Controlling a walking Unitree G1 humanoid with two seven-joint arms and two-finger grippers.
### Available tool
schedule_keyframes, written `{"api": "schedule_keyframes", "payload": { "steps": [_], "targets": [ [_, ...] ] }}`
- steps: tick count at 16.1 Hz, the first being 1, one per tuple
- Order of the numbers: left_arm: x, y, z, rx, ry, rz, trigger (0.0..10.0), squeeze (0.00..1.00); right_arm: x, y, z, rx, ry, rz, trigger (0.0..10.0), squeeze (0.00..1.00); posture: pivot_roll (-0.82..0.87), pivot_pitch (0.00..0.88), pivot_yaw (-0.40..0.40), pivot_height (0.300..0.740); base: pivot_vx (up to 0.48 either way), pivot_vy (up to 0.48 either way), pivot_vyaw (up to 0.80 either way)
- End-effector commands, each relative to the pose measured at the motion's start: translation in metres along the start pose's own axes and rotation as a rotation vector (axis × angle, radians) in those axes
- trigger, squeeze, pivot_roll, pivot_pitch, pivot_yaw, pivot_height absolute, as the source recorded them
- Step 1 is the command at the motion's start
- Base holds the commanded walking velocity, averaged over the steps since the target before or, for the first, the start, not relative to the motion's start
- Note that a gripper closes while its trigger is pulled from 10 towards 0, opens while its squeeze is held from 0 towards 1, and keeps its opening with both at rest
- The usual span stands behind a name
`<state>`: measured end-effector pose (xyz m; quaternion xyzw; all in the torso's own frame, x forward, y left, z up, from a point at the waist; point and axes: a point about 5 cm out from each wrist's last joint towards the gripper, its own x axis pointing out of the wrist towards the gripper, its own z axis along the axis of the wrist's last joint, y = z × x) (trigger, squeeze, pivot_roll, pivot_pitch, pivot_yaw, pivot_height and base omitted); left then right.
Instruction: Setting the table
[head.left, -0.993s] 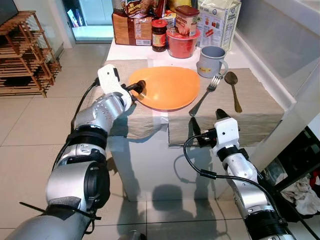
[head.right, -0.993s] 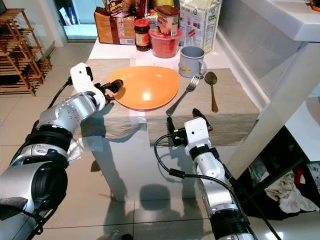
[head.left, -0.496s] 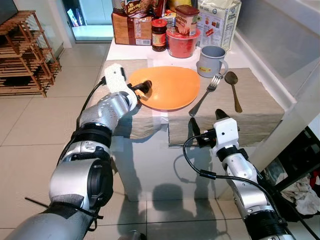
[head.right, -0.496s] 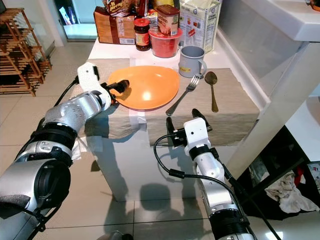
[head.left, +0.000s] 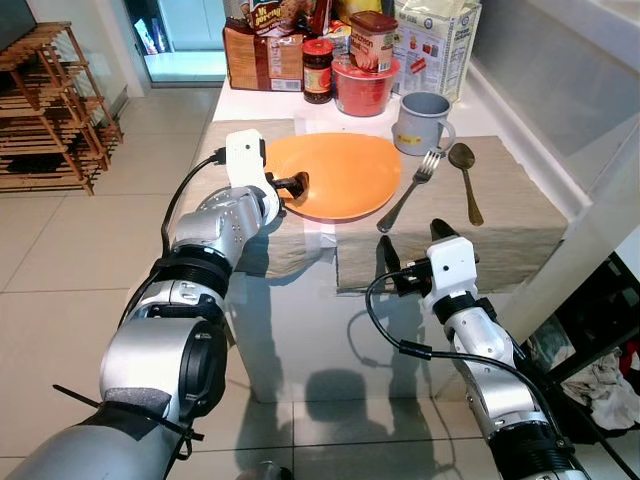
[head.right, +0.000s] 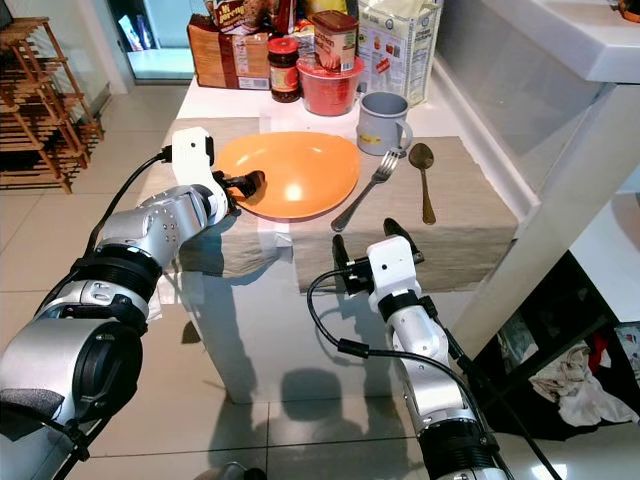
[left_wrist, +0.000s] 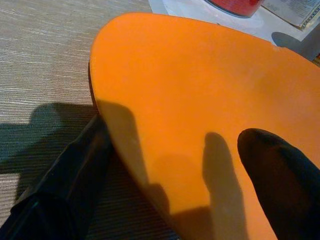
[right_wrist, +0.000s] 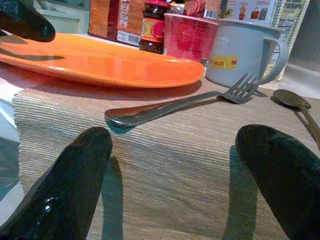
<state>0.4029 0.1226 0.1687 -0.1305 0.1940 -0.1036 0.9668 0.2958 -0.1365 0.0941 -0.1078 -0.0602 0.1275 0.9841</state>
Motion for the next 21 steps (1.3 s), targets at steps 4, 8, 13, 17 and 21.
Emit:
{"api": "schedule_keyframes", "payload": {
  "steps": [4,8,13,17,21],
  "targets": [
    [0.001,0.003,-0.015,-0.111,0.085,0.0,10.0,1.0,0.0,0.001,0.001,-0.004,0.001,0.003,10.0,0.0,-0.1,0.0,0.055,0.74,0.0,0.0,0.0],
    [0.002,0.002,-0.013,-0.15,0.079,-0.009,10.0,1.0,-0.001,0.001,0.001,-0.004,0.001,0.005,10.0,0.0,-0.09,0.0,0.052,0.74,0.0,0.0,0.0],
    [-0.003,0.02,0.007,0.314,-0.058,0.173,10.0,0.0,-0.002,0.001,0.001,-0.004,0.003,0.005,10.0,0.0,-0.09,0.0,0.055,0.74,0.0,0.0,0.0],
    [-0.005,0.014,0.018,0.388,-0.152,0.188,0.0,0.0,-0.002,0.003,0.0,-0.001,0.006,0.01,10.0,0.0,-0.09,0.0,0.055,0.74,0.0,0.0,0.0],
    [-0.006,0.008,0.024,0.363,-0.219,0.151,0.0,0.0,-0.002,0.003,0.0,-0.001,0.008,0.011,10.0,0.0,-0.09,0.0,0.055,0.74,0.0,0.0,0.0]
  ]
}}
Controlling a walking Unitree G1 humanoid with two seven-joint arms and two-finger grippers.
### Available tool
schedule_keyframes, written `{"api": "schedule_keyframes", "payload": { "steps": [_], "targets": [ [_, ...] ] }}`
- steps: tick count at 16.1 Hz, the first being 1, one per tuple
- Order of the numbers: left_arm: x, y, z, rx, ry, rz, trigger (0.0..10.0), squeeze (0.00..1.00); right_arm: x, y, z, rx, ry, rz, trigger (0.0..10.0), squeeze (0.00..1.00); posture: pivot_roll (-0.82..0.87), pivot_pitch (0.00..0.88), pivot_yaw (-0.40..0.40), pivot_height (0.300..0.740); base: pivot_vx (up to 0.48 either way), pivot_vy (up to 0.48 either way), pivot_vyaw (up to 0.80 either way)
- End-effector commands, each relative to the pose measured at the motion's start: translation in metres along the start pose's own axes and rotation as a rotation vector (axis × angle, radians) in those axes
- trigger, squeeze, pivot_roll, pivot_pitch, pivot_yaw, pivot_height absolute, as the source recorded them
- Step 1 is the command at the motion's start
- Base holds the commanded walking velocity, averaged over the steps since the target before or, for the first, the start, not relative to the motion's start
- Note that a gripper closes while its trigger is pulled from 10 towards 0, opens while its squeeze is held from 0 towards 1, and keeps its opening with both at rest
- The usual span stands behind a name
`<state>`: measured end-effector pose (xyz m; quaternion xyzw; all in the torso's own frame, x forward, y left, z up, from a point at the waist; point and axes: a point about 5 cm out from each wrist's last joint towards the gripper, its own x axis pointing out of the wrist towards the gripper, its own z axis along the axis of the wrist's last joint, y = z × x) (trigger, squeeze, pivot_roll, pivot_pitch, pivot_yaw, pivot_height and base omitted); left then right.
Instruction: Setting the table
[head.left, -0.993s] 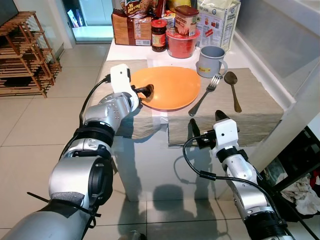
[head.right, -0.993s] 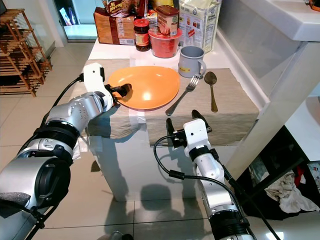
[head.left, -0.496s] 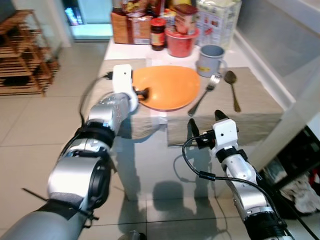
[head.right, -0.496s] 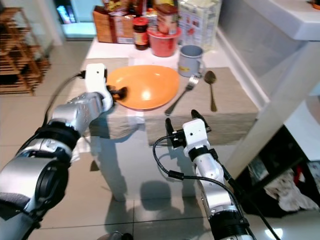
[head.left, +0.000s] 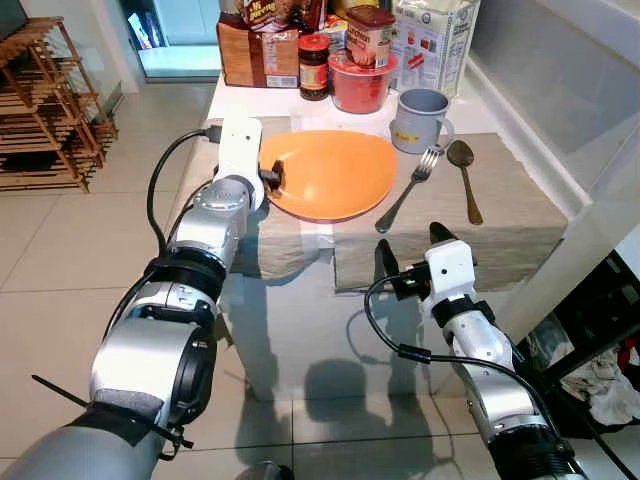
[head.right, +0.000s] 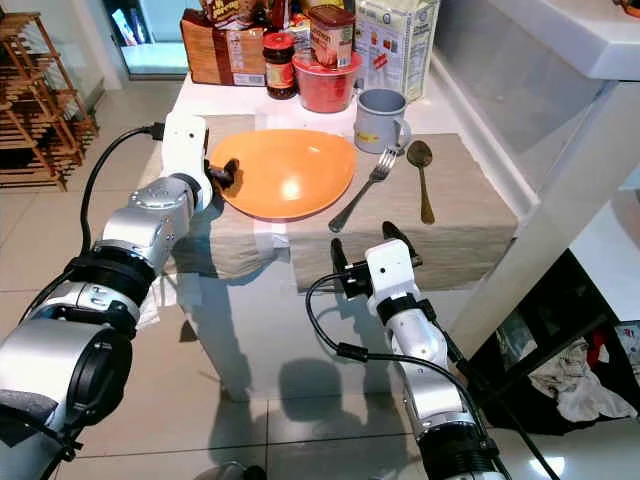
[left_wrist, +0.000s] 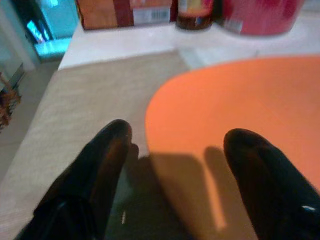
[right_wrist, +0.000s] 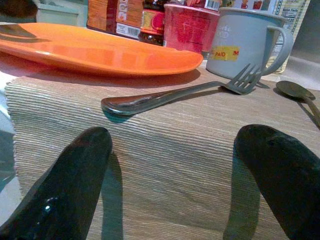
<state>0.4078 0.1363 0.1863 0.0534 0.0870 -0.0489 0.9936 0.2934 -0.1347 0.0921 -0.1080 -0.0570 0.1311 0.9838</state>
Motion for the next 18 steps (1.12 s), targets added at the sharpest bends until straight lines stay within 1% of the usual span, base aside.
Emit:
{"api": "schedule_keyframes", "payload": {
  "steps": [1,2,3,4,6,8,14,15,16,17,18],
  "targets": [
    [-0.0011,-0.0013,0.008,-0.019,-0.048,-0.014,0.0,0.0,-0.0002,0.0003,0.0014,-0.003,0.003,0.004,10.0,0.0,-0.09,0.0,0.055,0.74,0.0,0.0,0.0],
    [-0.0022,-0.0026,0.0143,-0.02,-0.092,-0.027,0.0,0.0,0.0001,0.0003,0.0015,-0.003,0.003,0.003,10.0,0.0,-0.09,0.0,0.055,0.74,0.0,0.0,0.0],
    [-0.0027,-0.0032,0.0164,-0.02,-0.108,-0.035,0.0,0.0,0.0003,0.0003,0.0016,-0.003,0.002,0.003,10.0,0.0,-0.09,0.0,0.055,0.74,0.0,0.0,0.0],
    [-0.0042,-0.0038,0.017,-0.005,-0.135,-0.048,0.0,0.0,0.0005,0.0001,0.0021,-0.002,0.0,0.001,10.0,0.0,-0.09,0.0,0.056,0.74,0.0,0.0,0.0],
    [-0.0068,-0.006,0.0113,0.016,-0.16,-0.088,0.0,0.0,0.0007,-0.0007,0.0027,-0.002,-0.003,-0.002,10.0,0.0,-0.09,0.0,0.055,0.74,0.0,0.0,0.0],
    [-0.0077,-0.0058,0.0098,0.024,-0.17,-0.101,0.0,0.0,0.001,-0.0013,0.0034,-0.001,-0.006,-0.003,10.0,0.0,-0.09,0.0,0.054,0.74,0.0,0.0,0.0],
    [-0.0076,0.0011,0.0176,0.053,-0.208,-0.111,0.0,0.0,0.001,-0.0021,0.0036,-0.002,-0.006,-0.007,10.0,0.0,-0.09,0.0,0.057,0.74,0.0,0.0,0.0],
    [-0.0065,-0.0014,0.0177,0.072,-0.189,-0.147,0.0,0.0,0.001,-0.0026,0.004,-0.003,-0.007,-0.009,10.0,0.0,-0.09,0.0,0.059,0.74,0.0,0.0,0.0],
    [-0.0056,-0.0021,0.0164,0.085,-0.17,-0.161,3.5,0.0,0.0012,-0.0027,0.0044,-0.003,-0.008,-0.009,10.0,0.0,-0.09,0.0,0.058,0.74,0.0,0.0,0.0],
    [-0.005,-0.0009,0.0149,0.098,-0.163,-0.168,10.0,0.0,0.0016,-0.003,0.0052,-0.003,-0.01,-0.01,10.0,0.0,-0.09,0.0,0.057,0.74,0.0,0.0,0.0],
    [-0.0046,0.0016,0.0133,0.109,-0.157,-0.17,10.0,0.0,0.0017,-0.0036,0.0061,-0.003,-0.012,-0.011,10.0,0.0,-0.1,0.0,0.058,0.74,0.0,0.0,0.0]
  ]
}}
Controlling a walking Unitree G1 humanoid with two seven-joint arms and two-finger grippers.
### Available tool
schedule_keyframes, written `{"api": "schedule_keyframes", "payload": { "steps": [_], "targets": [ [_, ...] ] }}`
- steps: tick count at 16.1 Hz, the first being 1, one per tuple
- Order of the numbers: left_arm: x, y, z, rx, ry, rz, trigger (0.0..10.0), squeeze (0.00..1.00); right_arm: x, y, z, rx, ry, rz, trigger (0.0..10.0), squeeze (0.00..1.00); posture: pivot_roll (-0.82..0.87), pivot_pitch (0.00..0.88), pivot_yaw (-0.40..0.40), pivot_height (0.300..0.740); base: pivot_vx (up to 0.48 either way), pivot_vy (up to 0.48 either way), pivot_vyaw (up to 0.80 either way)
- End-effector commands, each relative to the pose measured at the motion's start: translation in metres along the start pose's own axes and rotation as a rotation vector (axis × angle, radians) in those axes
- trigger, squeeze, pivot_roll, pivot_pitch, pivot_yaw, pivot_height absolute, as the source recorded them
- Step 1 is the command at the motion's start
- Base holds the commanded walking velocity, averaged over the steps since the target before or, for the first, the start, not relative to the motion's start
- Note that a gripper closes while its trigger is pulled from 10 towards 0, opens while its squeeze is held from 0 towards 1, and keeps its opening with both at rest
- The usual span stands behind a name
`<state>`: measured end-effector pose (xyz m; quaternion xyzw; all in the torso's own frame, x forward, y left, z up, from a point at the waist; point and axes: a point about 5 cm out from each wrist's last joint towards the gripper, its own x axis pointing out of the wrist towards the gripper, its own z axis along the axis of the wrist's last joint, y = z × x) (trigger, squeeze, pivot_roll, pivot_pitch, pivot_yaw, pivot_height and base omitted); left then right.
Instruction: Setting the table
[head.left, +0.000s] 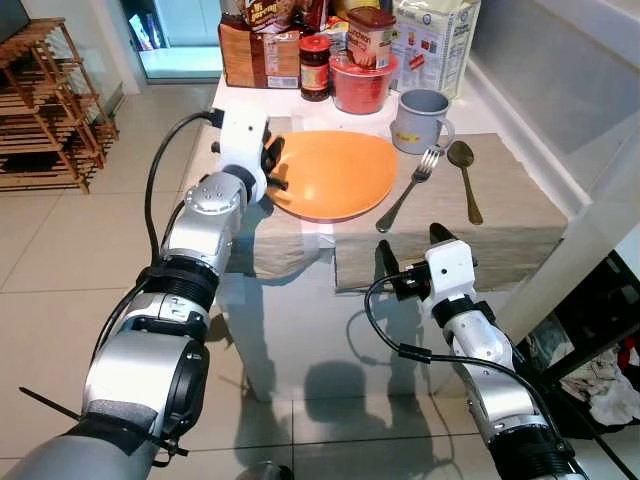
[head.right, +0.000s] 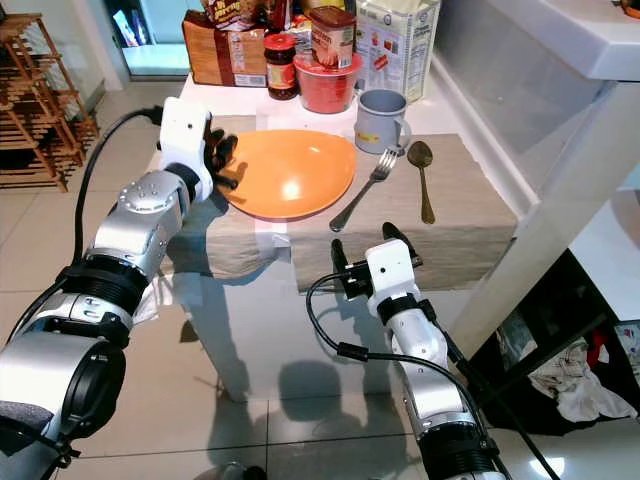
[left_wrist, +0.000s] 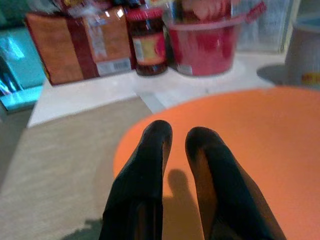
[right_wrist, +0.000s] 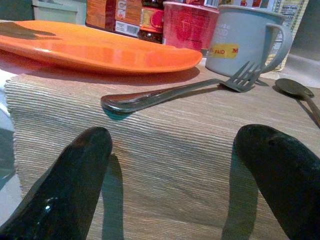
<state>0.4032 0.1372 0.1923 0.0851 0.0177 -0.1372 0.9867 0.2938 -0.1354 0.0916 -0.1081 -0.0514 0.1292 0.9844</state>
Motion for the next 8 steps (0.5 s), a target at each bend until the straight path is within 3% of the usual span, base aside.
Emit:
{"api": "schedule_keyframes", "payload": {
  "steps": [1,4,8],
  "targets": [
    [0.002,0.006,0.007,0.049,-0.001,0.008,10.0,0.0,0.002,-0.004,0.008,-0.004,-0.027,-0.011,10.0,0.0,-0.1,0.0,0.059,0.74,0.0,0.0,0.0],
    [0.001,0.007,0.006,0.069,-0.001,-0.005,10.0,0.0,0.002,-0.005,0.009,-0.002,-0.033,-0.014,10.0,0.0,-0.1,0.0,0.059,0.74,0.0,0.0,0.0],
    [0.0,0.008,-0.007,0.067,0.045,-0.007,10.0,0.0,0.014,-0.016,0.028,0.101,-0.076,-0.063,10.0,0.0,-0.09,0.0,0.055,0.74,0.0,0.0,0.0]
  ]
}}
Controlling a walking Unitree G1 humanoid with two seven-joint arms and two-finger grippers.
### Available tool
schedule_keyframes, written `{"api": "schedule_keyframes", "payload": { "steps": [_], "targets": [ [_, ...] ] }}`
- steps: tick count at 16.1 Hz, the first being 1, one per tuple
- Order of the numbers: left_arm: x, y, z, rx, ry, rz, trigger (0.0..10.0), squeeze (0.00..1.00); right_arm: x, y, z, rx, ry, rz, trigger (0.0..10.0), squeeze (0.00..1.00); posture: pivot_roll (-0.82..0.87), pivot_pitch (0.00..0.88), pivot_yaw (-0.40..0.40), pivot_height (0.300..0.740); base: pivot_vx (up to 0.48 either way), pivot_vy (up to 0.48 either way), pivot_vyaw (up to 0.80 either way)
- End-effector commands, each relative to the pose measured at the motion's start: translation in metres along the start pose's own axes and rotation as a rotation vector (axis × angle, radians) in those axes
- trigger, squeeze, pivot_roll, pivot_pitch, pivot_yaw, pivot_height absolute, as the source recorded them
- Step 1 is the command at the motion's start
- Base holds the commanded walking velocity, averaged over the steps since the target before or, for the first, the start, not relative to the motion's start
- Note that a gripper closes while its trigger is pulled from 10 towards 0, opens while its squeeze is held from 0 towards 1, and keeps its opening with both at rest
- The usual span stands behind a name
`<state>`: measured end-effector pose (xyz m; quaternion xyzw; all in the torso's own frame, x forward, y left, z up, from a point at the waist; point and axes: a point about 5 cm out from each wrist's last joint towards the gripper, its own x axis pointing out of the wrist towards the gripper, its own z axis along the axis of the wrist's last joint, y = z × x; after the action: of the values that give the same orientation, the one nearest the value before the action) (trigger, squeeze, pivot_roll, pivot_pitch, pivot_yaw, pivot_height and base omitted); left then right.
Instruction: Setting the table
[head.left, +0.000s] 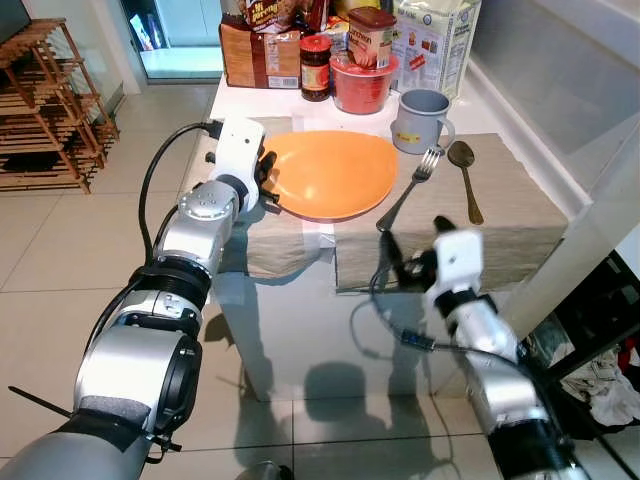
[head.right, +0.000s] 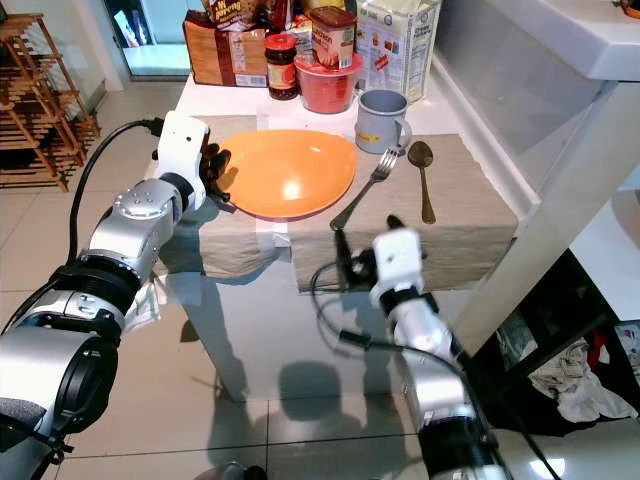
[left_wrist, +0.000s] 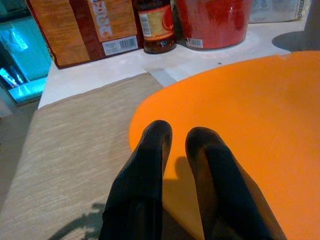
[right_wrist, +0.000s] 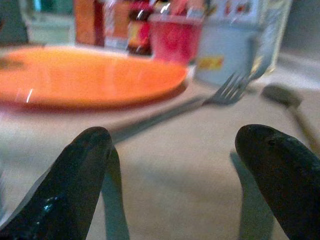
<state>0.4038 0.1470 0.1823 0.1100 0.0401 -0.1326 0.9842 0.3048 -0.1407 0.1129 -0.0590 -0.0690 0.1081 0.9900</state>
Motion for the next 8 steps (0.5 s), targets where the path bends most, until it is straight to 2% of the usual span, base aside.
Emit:
{"api": "schedule_keyframes", "payload": {
  "steps": [1,4,6,8],
  "targets": [
    [0.001,-0.003,0.003,0.017,-0.007,-0.028,10.0,0.0,0.008,-0.006,0.016,0.013,-0.052,-0.016,10.0,0.0,-0.09,0.0,0.052,0.74,0.0,0.0,0.0],
    [0.002,-0.009,-0.002,0.018,0.015,-0.053,10.0,0.0,0.014,-0.01,0.026,0.002,-0.079,-0.019,10.0,0.0,-0.09,0.0,0.049,0.74,0.0,0.0,0.0],
    [0.002,-0.006,-0.003,-0.003,0.013,-0.035,10.0,0.0,0.013,-0.011,0.027,0.006,-0.079,-0.019,10.0,0.0,-0.09,0.0,0.051,0.74,0.0,0.0,0.0],
    [0.001,-0.003,0.018,-0.051,-0.126,0.001,10.0,0.0,0.01,-0.007,0.027,-0.016,-0.085,-0.011,10.0,0.0,-0.1,0.0,0.054,0.74,0.0,0.0,0.0]
  ]
}}
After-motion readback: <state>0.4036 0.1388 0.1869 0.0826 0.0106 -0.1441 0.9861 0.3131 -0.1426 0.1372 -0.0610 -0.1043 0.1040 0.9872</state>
